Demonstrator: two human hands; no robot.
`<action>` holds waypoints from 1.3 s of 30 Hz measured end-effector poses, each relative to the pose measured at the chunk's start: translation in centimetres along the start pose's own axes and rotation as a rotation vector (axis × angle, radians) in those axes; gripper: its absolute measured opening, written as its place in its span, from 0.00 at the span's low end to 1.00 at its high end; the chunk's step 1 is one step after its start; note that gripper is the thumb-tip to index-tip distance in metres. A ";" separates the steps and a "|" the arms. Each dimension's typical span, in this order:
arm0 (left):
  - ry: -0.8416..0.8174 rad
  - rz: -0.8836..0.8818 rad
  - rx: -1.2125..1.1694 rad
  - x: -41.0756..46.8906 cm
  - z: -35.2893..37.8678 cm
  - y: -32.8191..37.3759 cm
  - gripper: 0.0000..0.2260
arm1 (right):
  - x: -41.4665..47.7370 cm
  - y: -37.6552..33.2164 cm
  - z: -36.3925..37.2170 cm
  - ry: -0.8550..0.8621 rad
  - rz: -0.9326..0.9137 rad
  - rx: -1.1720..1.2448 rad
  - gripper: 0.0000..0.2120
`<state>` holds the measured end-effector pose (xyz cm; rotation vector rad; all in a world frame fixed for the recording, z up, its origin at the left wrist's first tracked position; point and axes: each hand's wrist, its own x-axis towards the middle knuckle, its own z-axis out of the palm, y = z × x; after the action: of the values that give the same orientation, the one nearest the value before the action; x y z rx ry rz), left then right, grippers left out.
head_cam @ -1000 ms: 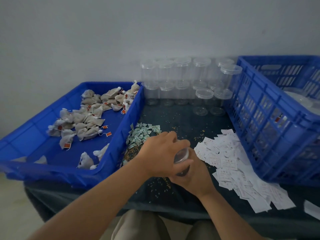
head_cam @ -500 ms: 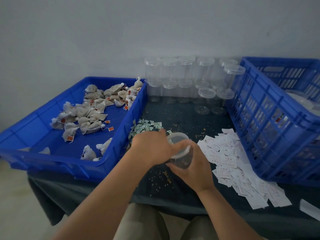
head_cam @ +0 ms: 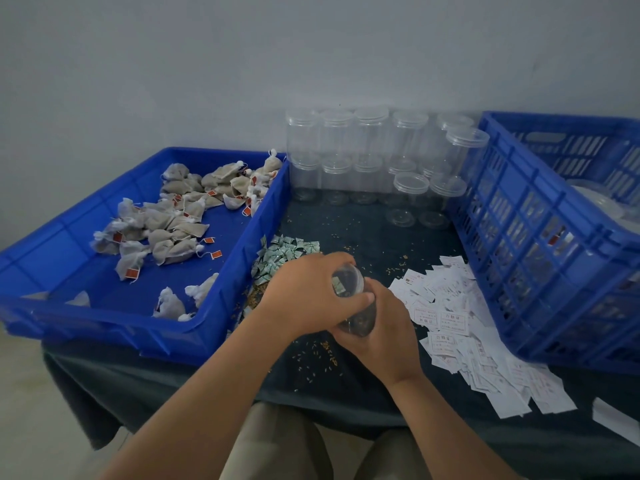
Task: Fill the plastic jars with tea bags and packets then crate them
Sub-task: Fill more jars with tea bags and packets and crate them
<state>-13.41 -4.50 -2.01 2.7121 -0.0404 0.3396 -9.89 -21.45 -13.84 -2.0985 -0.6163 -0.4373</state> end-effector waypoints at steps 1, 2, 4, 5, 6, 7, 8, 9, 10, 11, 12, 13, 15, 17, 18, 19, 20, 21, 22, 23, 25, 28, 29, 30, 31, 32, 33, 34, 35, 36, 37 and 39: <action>0.022 -0.038 -0.020 0.0 0.2 0.0 0.23 | 0.0 0.2 0.2 0.026 -0.028 -0.050 0.41; 0.037 -0.090 -0.025 -0.2 0.5 -0.1 0.22 | -0.1 0.3 0.5 0.053 -0.062 -0.104 0.41; 0.039 -0.199 -0.060 -0.5 1.0 0.0 0.23 | -0.2 0.5 0.9 0.104 -0.129 -0.183 0.41; 0.032 -0.259 -0.120 -0.5 1.0 -0.1 0.23 | -0.1 0.7 0.8 0.136 -0.138 -0.208 0.42; 0.040 -0.317 -0.196 -0.2 0.6 -0.5 0.23 | -0.1 0.8 0.7 0.177 -0.115 -0.220 0.42; 0.051 -0.374 -0.312 0.4 0.1 -1.0 0.23 | 0.0 0.9 0.4 0.223 -0.052 -0.205 0.43; 0.075 -0.456 -0.478 1.1 -0.4 -1.8 0.22 | 0.1 0.9 0.1 0.256 0.041 -0.155 0.45; 0.083 -0.575 -0.676 1.8 -0.7 -2.6 0.19 | 0.1 0.8 -0.3 0.271 0.140 -0.077 0.47; 0.061 -0.678 -0.817 2.3 -0.6 -3.4 0.14 | 0.2 0.7 -0.5 0.271 0.214 0.006 0.49; 0.025 -0.717 -0.869 2.5 -0.1 -3.8 0.11 | 0.2 0.7 -0.6 0.270 0.251 0.067 0.51; -0.005 -0.674 -0.794 2.5 1.0 -4.2 0.12 | 0.1 0.6 -0.7 0.272 0.262 0.103 0.52; -0.030 -0.592 -0.665 2.3 2.4 -4.4 0.14 | 0.1 0.7 -0.7 0.274 0.255 0.119 0.53; -0.053 -0.443 -0.364 1.8 5.3 -4.9 0.18 | 0.1 0.8 -0.7 0.276 0.232 0.118 0.51; -0.087 -0.363 -0.141 1.4 6.9 -5.1 0.20 | 0.0 1.0 -0.6 0.280 0.213 0.099 0.48; -0.099 -0.353 -0.040 1.2 7.3 -5.2 0.22 | 0.0 1.0 -0.6 0.282 0.201 0.088 0.47; -0.092 -0.348 0.050 1.1 7.4 -5.0 0.26 | -0.1 1.0 -0.5 0.278 0.188 0.077 0.46; -0.068 -0.334 0.127 1.0 7.3 -4.8 0.29 | -0.2 1.0 -0.4 0.263 0.176 0.070 0.46; -0.036 -0.306 0.178 0.8 6.8 -4.5 0.32 | -0.2 1.1 -0.3 0.241 0.162 0.065 0.46; -0.015 -0.268 0.188 0.8 6.0 -4.2 0.33 | -0.2 1.1 -0.3 0.219 0.149 0.061 0.46; -0.006 -0.226 0.159 0.7 4.8 -3.9 0.34 | -0.2 1.0 -0.4 0.201 0.136 0.063 0.46; 0.021 -0.173 0.060 0.9 1.5 -3.5 0.33 | -0.2 0.8 -0.5 0.159 0.100 0.086 0.44; 0.073 -0.196 -0.055 1.9 -4.8 -5.0 0.28 | -0.4 0.5 -0.7 0.096 0.036 0.120 0.44; 0.064 -0.224 -0.073 2.5 -6.8 -6.2 0.28 | -0.4 0.3 -0.7 0.080 0.027 0.122 0.45; 0.041 -0.257 -0.070 3.3 -8.7 -7.8 0.27 | -0.4 0.1 -0.7 0.065 0.025 0.119 0.46; 0.000 -0.299 -0.046 4.1 -10.2 -9.7 0.26 | -0.4 0.1 -0.7 0.054 0.023 0.108 0.47; -0.061 -0.362 -0.008 5.0 -11.4 -11.7 0.26 | -0.4 0.1 -0.6 0.046 0.017 0.094 0.48; -0.137 -0.444 0.041 5.8 -12.2 -14.0 0.27 | -0.3 0.1 -0.5 0.039 0.010 0.079 0.49; -0.217 -0.534 0.099 6.5 -12.7 -16.3 0.30 | -0.3 0.0 -0.4 0.035 0.005 0.067 0.49; -0.282 -0.617 0.167 6.9 -12.8 -18.6 0.33 | -0.3 0.0 -0.4 0.032 0.004 0.059 0.49; -0.319 -0.685 0.254 7.0 -12.6 -20.7 0.36 | -0.3 -0.2 -0.4 0.029 0.009 0.055 0.49; -0.325 -0.731 0.340 6.9 -12.2 -22.7 0.38 | -0.2 -0.3 -0.5 0.026 0.024 0.055 0.49; -0.319 -0.771 0.410 6.2 -10.8 -25.9 0.41 | 0.0 -0.7 -0.6 0.018 0.064 0.070 0.49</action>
<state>-7.89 23.68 -1.01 2.8721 1.0500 -0.3484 -10.34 -21.60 -13.11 -2.0400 -0.5450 -0.3926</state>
